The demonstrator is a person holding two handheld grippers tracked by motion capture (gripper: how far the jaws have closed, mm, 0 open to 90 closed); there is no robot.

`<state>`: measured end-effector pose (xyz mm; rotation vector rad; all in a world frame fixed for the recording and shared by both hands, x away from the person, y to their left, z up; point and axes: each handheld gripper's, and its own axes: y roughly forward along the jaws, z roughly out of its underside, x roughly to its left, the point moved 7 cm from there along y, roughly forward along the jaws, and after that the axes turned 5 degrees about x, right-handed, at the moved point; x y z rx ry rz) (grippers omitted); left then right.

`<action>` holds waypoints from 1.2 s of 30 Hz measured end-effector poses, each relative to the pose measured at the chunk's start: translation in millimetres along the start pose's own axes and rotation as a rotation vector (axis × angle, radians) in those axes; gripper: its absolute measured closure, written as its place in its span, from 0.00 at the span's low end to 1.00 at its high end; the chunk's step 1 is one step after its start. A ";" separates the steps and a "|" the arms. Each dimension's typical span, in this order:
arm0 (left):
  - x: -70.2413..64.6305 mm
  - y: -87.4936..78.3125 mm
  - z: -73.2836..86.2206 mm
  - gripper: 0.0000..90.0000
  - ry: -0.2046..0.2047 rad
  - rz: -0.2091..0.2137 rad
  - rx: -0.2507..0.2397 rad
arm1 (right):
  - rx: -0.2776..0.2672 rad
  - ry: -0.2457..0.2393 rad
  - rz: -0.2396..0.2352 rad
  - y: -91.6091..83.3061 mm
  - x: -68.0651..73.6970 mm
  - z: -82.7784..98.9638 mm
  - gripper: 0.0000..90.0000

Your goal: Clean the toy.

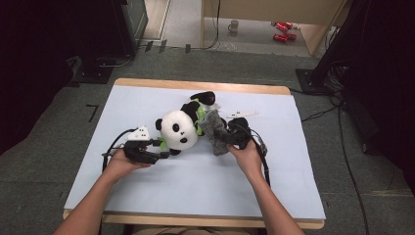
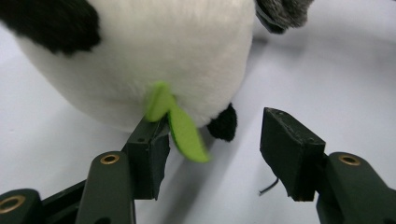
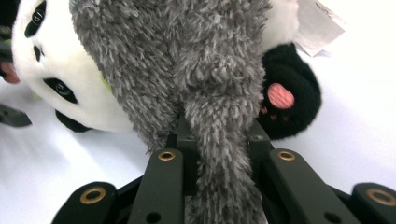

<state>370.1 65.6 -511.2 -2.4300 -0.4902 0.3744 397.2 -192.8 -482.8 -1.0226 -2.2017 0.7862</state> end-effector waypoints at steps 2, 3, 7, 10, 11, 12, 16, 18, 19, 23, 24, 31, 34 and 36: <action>1.7 -0.8 -0.6 0.46 0.006 -0.017 -0.008 | 0.000 -0.001 0.000 -1.4 -1.2 1.2 0.83; 2.1 -0.4 -0.9 0.46 0.007 -0.017 -0.009 | 0.001 0.001 0.002 -2.5 -2.3 1.9 0.83; 4.1 1.9 -2.5 0.47 0.006 -0.022 -0.018 | 0.011 0.003 -0.004 -9.8 -7.3 7.0 0.83; 5.8 2.4 -3.9 0.47 -0.002 -0.027 -0.025 | 0.017 0.004 0.007 -15.6 -14.1 14.5 0.83; 6.8 1.9 -4.1 0.46 -0.007 -0.031 -0.028 | 0.018 0.003 0.010 -16.3 -16.1 16.4 0.83; 7.3 1.3 -4.0 0.46 -0.011 -0.028 -0.028 | 0.022 0.010 0.009 -17.1 -18.5 19.3 0.83; 6.7 0.0 -2.8 0.46 -0.010 -0.029 -0.017 | 0.034 0.015 0.041 -19.6 -32.2 29.9 0.83; 6.0 -0.1 -2.8 0.46 -0.004 -0.030 -0.013 | 0.045 0.019 0.052 -18.8 -38.1 35.2 0.83; 6.0 -0.4 -2.7 0.46 0.000 -0.033 -0.012 | 0.049 0.026 0.062 -18.4 -42.1 38.0 0.83; 7.9 -3.1 -2.4 0.46 -0.001 -0.043 -0.014 | 0.056 0.072 0.081 -20.9 -58.5 44.5 0.83; 8.4 -3.8 -2.4 0.46 -0.004 -0.044 -0.017 | 0.054 0.082 0.093 -22.7 -64.5 45.5 0.83; 12.0 -2.6 -1.9 0.45 -0.014 -0.054 -0.024 | 0.079 0.161 0.168 -23.9 -95.4 54.9 0.80; 14.8 -1.7 -2.1 0.46 -0.027 -0.052 -0.031 | 0.078 0.175 0.163 -18.8 -99.5 56.9 0.79; 16.1 -1.7 -2.1 0.46 -0.032 -0.054 -0.033 | 0.076 0.187 0.160 -18.2 -100.4 57.0 0.76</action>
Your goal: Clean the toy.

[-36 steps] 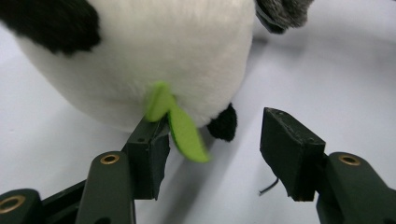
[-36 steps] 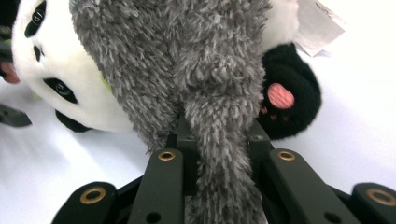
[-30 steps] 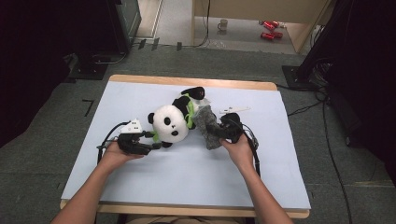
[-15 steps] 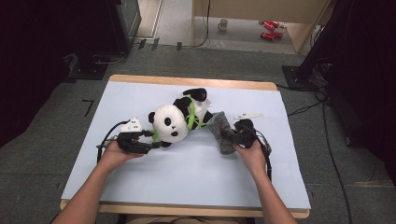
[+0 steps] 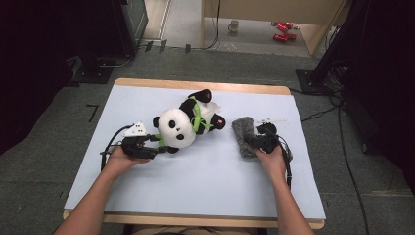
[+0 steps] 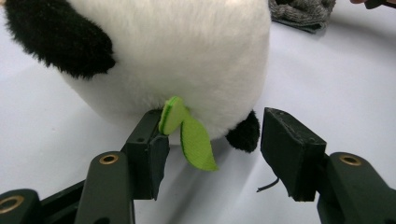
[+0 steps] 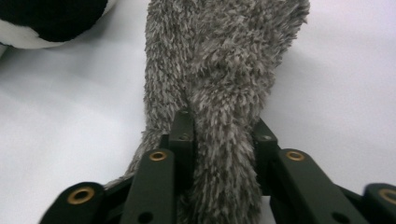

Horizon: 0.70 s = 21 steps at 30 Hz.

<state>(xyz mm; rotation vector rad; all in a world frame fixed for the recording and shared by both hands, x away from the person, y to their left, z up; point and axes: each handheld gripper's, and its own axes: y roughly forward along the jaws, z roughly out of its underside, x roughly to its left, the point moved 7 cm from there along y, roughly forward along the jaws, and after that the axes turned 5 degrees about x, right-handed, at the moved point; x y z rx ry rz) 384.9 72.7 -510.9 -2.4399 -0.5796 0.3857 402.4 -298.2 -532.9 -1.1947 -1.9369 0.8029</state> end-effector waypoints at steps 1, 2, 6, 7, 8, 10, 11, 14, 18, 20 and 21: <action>0.6 -0.1 0.1 0.46 -0.003 -0.002 0.000 | 0.000 0.000 0.004 0.0 -0.6 0.1 0.73; 0.9 -0.1 0.2 0.46 -0.007 -0.004 0.001 | 0.005 0.007 0.006 -0.6 -2.0 0.3 0.69; 1.2 -0.1 0.2 0.46 -0.014 -0.005 0.001 | 0.006 0.072 -0.016 -2.0 -8.3 0.5 0.55; 1.3 -0.2 0.1 0.46 -0.015 -0.005 0.001 | 0.005 0.081 -0.021 -2.5 -9.1 0.5 0.53; 1.4 -0.3 0.0 0.46 -0.016 -0.005 0.002 | 0.001 0.084 -0.026 -3.2 -9.6 0.4 0.51; 1.6 -0.4 -0.1 0.45 -0.017 -0.006 0.005 | -0.024 0.069 -0.033 -7.6 -8.3 -1.8 0.47; 1.8 -0.4 -0.1 0.45 -0.017 -0.007 0.007 | -0.033 0.061 -0.035 -9.3 -7.6 -2.5 0.46; 2.0 -1.1 -0.1 0.45 -0.018 -0.012 0.015 | -0.052 0.038 -0.042 -14.8 -4.3 -4.3 0.43; 1.1 -3.9 0.5 0.45 -0.023 -0.016 0.023 | -0.072 0.023 -0.036 -23.6 -3.6 -5.1 0.42; 0.9 -5.9 1.3 0.45 -0.020 -0.021 0.025 | -0.088 0.014 -0.029 -28.9 -6.7 -5.8 0.42; 0.9 -7.1 1.9 0.45 -0.018 -0.021 0.027 | -0.094 0.013 -0.025 -31.7 -8.6 -5.8 0.42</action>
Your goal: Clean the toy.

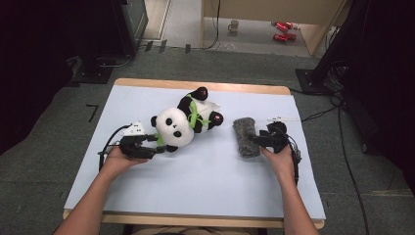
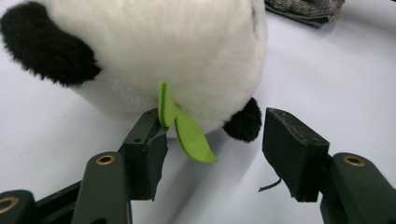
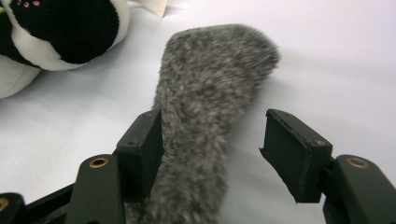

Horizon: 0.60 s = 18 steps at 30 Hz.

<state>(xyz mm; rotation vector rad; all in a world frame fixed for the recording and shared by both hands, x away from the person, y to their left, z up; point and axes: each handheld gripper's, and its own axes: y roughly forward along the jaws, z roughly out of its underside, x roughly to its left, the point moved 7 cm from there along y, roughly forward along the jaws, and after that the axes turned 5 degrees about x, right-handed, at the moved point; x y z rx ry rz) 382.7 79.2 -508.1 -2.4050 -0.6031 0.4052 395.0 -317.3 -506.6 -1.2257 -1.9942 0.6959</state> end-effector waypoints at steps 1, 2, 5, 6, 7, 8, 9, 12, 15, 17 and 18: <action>-0.2 -0.7 0.4 0.45 0.000 0.000 0.001 | -0.007 -0.003 0.004 -3.6 -2.9 0.0 0.42; -0.1 -1.6 0.9 0.45 0.003 -0.002 0.003 | -0.010 -0.005 0.009 -5.9 -4.9 0.4 0.43; 2.4 -3.9 3.0 0.44 -0.002 -0.012 0.006 | -0.027 -0.005 0.029 -15.7 -15.5 2.5 0.44; 4.4 -4.8 4.5 0.44 -0.006 -0.014 0.008 | -0.033 -0.005 0.034 -17.9 -18.4 3.3 0.45; 5.7 -5.3 5.7 0.44 -0.007 -0.019 0.013 | -0.045 -0.002 0.036 -21.5 -22.8 4.6 0.47; 7.2 -5.8 7.1 0.44 -0.011 -0.021 0.017 | -0.051 0.005 0.039 -23.3 -25.3 5.6 0.47; 8.6 -6.7 8.4 0.44 -0.013 -0.024 0.020 | -0.056 0.010 0.045 -25.2 -29.2 7.1 0.47; 13.4 -11.2 10.2 0.45 -0.023 -0.033 0.009 | -0.067 0.023 0.072 -27.9 -40.9 12.4 0.48; 20.4 -15.5 13.8 0.45 -0.042 -0.052 0.008 | -0.072 0.050 0.093 -27.6 -50.8 17.2 0.48; 25.9 -17.6 18.0 0.45 -0.049 -0.070 0.020 | -0.069 0.048 0.111 -25.8 -56.5 20.9 0.48; 28.6 -18.6 19.7 0.45 -0.059 -0.076 0.022 | -0.062 0.045 0.121 -24.5 -58.9 23.1 0.48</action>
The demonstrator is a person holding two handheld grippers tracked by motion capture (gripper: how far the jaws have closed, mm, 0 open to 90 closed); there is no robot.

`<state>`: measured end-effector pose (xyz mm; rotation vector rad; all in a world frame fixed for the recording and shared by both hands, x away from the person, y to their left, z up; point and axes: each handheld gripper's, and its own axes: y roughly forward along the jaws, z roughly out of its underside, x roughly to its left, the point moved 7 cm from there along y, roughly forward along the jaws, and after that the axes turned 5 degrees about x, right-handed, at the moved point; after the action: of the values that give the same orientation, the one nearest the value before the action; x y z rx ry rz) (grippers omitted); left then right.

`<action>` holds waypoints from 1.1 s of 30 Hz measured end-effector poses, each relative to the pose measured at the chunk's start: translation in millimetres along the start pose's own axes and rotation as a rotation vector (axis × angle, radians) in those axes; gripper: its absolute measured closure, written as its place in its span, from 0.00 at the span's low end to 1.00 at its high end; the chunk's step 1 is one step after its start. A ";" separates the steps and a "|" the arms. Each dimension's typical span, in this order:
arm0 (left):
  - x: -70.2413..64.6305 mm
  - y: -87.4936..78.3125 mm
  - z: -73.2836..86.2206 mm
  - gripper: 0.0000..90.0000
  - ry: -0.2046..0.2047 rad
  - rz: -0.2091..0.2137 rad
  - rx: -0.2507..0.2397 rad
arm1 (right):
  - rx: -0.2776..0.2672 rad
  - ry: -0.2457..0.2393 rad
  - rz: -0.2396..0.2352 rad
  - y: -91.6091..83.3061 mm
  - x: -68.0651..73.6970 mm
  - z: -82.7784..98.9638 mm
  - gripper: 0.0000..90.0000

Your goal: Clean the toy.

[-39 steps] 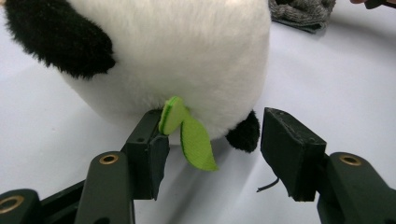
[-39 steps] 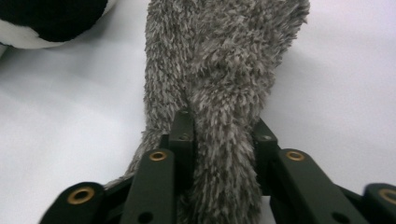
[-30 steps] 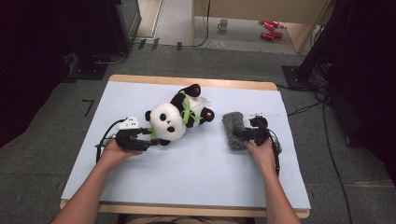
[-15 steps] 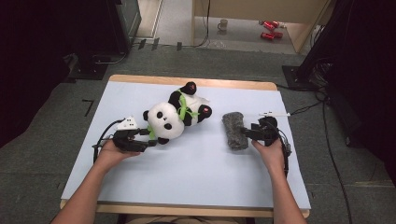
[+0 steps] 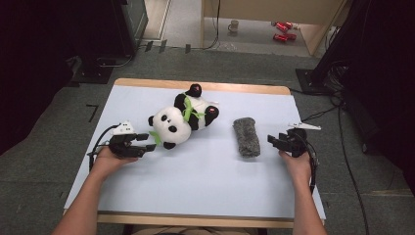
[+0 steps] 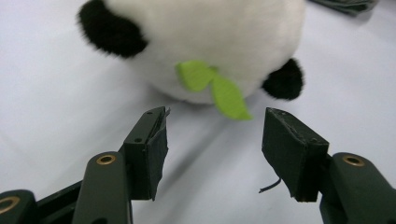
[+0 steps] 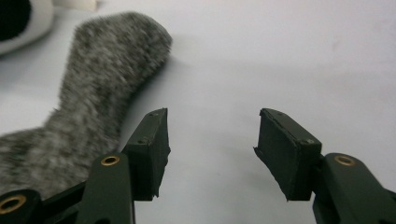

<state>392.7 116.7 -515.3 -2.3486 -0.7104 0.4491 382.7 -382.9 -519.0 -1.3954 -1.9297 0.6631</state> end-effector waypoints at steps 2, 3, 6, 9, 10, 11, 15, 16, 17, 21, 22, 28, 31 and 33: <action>5.6 -1.8 2.6 0.45 -0.019 -0.009 -0.002 | 0.017 -0.002 0.013 2.8 -3.2 3.8 0.48; 8.5 -2.6 4.2 0.45 -0.022 -0.017 0.000 | 0.027 -0.001 0.022 4.6 -5.2 6.2 0.48; 15.5 -3.5 9.1 0.45 -0.030 -0.039 0.014 | 0.043 0.001 0.036 7.6 -8.2 9.9 0.48; 22.8 -2.3 15.5 0.43 -0.055 -0.061 0.040 | 0.069 -0.007 0.048 11.3 -9.2 13.1 0.48; 25.2 -1.5 18.1 0.43 -0.063 -0.071 0.055 | 0.080 -0.012 0.051 12.7 -9.1 14.4 0.47; 26.6 -1.1 19.7 0.43 -0.065 -0.079 0.064 | 0.076 -0.024 0.054 13.5 -8.3 14.5 0.46; 31.3 0.5 24.9 0.43 -0.078 -0.102 0.089 | 0.062 -0.043 0.066 15.1 -5.9 16.0 0.44; 31.6 0.6 24.9 0.43 -0.077 -0.102 0.085 | 0.054 -0.056 0.070 15.5 -5.6 17.0 0.43; 31.7 0.8 24.8 0.43 -0.077 -0.105 0.085 | 0.041 -0.077 0.074 16.1 -4.9 18.5 0.42; 31.5 1.0 25.1 0.42 -0.071 -0.108 0.091 | 0.024 -0.116 0.068 17.8 -2.2 21.3 0.33; 31.2 1.2 25.0 0.42 -0.076 -0.103 0.088 | 0.023 -0.117 0.067 18.2 -1.4 21.6 0.32; 30.9 1.5 25.2 0.39 -0.076 -0.099 0.087 | 0.007 -0.164 0.081 20.6 1.9 24.5 0.26; 31.2 1.4 25.2 0.39 -0.086 -0.093 0.082 | 0.007 -0.167 0.081 20.8 2.4 24.9 0.25; 31.1 1.5 25.2 0.38 -0.090 -0.088 0.080 | 0.007 -0.172 0.083 21.0 2.7 25.1 0.25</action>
<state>406.0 146.1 -539.0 -2.2242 -0.8189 0.5374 376.2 -374.5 -550.1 -1.4618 -2.0073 0.8527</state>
